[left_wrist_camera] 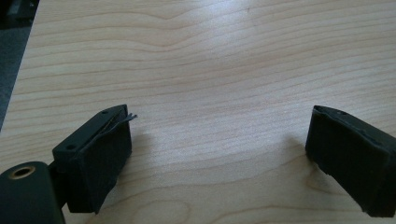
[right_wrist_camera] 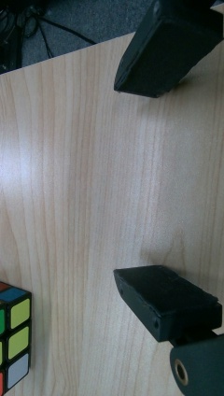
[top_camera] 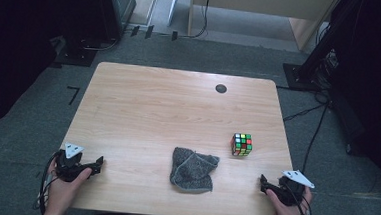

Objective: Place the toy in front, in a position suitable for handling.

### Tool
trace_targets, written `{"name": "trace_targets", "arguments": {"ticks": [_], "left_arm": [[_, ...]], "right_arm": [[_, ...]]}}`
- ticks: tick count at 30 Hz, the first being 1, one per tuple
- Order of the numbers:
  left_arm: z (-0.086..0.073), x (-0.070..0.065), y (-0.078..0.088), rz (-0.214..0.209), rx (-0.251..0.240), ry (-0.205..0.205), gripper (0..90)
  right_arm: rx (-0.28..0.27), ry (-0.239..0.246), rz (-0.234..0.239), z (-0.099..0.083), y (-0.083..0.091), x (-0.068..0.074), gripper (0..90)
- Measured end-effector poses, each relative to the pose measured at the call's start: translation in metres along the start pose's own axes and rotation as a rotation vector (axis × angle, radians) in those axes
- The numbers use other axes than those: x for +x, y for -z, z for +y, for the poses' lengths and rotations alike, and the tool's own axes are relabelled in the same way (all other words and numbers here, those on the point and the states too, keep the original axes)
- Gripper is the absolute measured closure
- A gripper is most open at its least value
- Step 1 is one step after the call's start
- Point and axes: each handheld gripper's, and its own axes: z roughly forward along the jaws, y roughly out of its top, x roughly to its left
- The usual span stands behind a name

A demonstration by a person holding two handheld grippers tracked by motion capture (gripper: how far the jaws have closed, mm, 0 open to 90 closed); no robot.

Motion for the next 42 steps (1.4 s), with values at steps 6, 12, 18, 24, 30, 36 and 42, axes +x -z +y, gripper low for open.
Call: {"name": "trace_targets", "arguments": {"ticks": [6,12,18,24,30,36,42], "left_arm": [[0.000,-0.001,0.000,0.000,0.001,0.000,7.2],[0.000,-0.001,0.000,0.000,0.000,-0.001,7.2],[0.000,-0.001,0.000,-0.001,0.000,-0.002,7.2],[0.001,-0.001,-0.001,-0.002,0.000,-0.003,7.3],[0.001,-0.001,-0.001,-0.002,0.000,-0.003,7.3],[0.001,-0.001,-0.001,-0.002,0.000,-0.003,7.3],[0.000,-0.001,0.000,-0.003,0.000,-0.002,7.3]], "right_arm": [[0.033,-0.001,-0.006,0.004,0.000,-0.001,8.9],[0.033,-0.004,-0.035,0.005,0.001,0.005,9.6],[-0.021,0.003,0.003,0.016,0.009,0.027,9.7],[-0.077,-0.028,0.057,0.028,0.010,0.044,9.8],[-0.090,-0.028,0.105,0.037,0.005,0.060,9.8],[-0.104,-0.024,0.123,0.049,-0.007,0.078,9.7],[-0.097,-0.022,0.119,0.059,-0.024,0.091,9.9]]}}
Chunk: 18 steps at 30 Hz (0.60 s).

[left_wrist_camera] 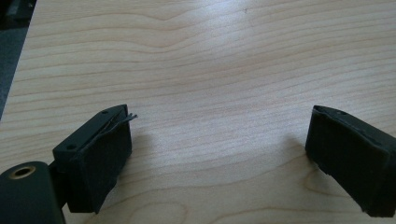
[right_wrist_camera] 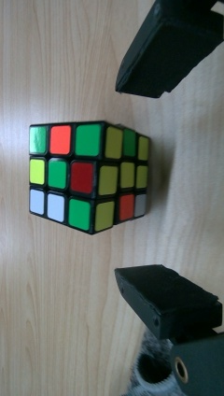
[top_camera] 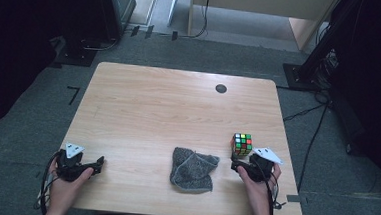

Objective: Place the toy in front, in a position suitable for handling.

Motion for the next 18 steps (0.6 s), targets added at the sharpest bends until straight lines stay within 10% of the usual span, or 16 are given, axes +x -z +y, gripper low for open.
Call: {"name": "trace_targets", "arguments": {"ticks": [18], "left_arm": [[0.000,0.000,0.000,0.000,0.000,0.000,7.3]], "right_arm": [[-0.005,-0.020,-0.047,0.002,-0.021,0.002,32.4]]}}
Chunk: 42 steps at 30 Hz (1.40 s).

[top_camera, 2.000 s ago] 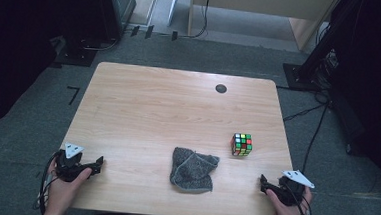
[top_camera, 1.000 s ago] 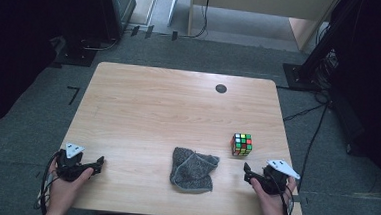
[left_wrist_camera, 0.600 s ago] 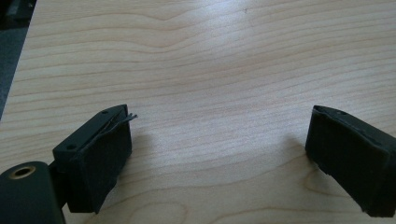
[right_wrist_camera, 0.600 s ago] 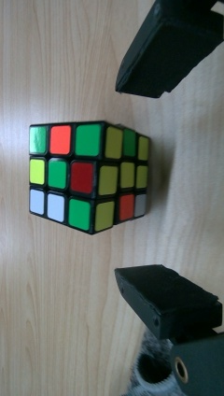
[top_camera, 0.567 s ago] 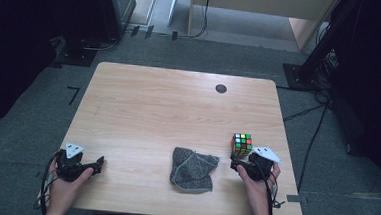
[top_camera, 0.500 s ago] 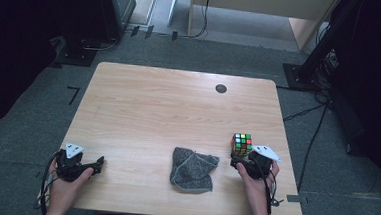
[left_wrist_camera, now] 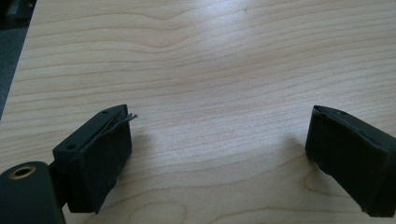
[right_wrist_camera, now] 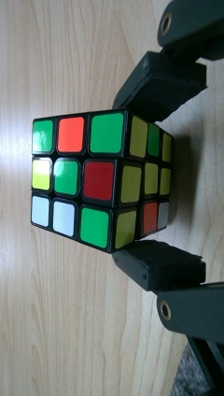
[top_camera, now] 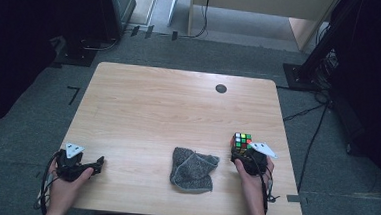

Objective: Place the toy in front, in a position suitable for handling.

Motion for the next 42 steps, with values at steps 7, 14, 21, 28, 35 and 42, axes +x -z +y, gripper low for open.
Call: {"name": "trace_targets", "arguments": {"ticks": [7,14,21,28,35,42], "left_arm": [[0.000,0.000,0.000,0.000,0.000,0.000,7.3],[0.000,0.000,0.000,0.000,0.000,0.000,7.3],[0.000,0.000,0.000,0.000,-0.001,0.001,7.3],[0.000,0.000,0.000,0.000,-0.001,0.001,7.3],[0.000,0.000,0.000,0.000,0.000,0.000,7.3],[0.000,0.000,0.000,0.001,0.000,0.001,7.2]], "right_arm": [[-0.016,0.060,-0.018,-0.003,0.000,0.002,32.7],[0.033,0.000,-0.008,-0.002,-0.007,-0.003,19.8],[0.012,0.014,-0.018,-0.003,-0.004,-0.002,32.5],[0.007,0.016,-0.026,-0.004,-0.004,-0.003,34.5],[0.020,-0.004,0.003,-0.004,-0.006,-0.005,17.9],[0.031,-0.001,-0.059,-0.002,-0.013,-0.003,21.7]]}}
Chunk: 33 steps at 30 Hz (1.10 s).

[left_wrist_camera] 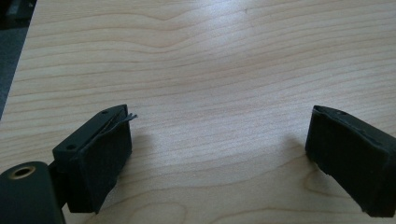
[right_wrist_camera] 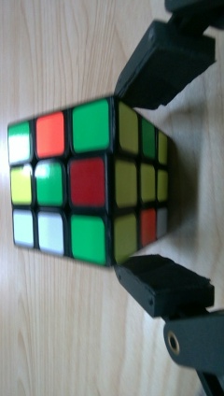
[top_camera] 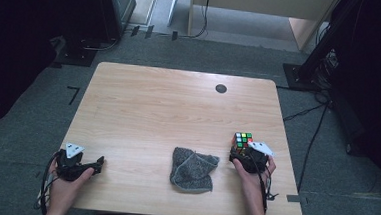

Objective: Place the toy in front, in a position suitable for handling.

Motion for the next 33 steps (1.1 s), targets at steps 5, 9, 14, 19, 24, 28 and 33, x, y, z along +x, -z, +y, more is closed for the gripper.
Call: {"name": "trace_targets", "arguments": {"ticks": [5,9,14,19,24,28,33], "left_arm": [[0.000,-0.001,0.002,0.005,0.011,0.007,7.3],[0.000,0.000,0.005,0.024,0.002,0.023,14.0],[0.007,-0.012,0.012,-0.089,-0.057,0.055,15.9],[0.024,-0.043,0.017,-0.178,-0.091,-0.020,15.9],[0.040,-0.076,0.015,-0.258,-0.090,-0.088,15.9],[0.050,-0.106,0.010,-0.324,-0.087,-0.137,15.9],[0.065,-0.151,0.001,-0.424,-0.090,-0.195,16.3]], "right_arm": [[-0.006,0.002,-0.021,0.000,0.000,-0.001,34.4],[-0.010,0.004,-0.005,-0.002,0.004,-0.003,34.6],[-0.033,0.000,0.045,0.001,0.017,-0.009,34.7],[-0.039,0.012,0.105,0.012,0.035,-0.004,34.7],[-0.045,0.087,0.154,0.012,0.049,0.006,34.7],[-0.023,0.124,0.175,0.009,0.055,0.012,34.6],[-0.036,0.152,0.206,0.005,0.058,0.010,34.6]]}}
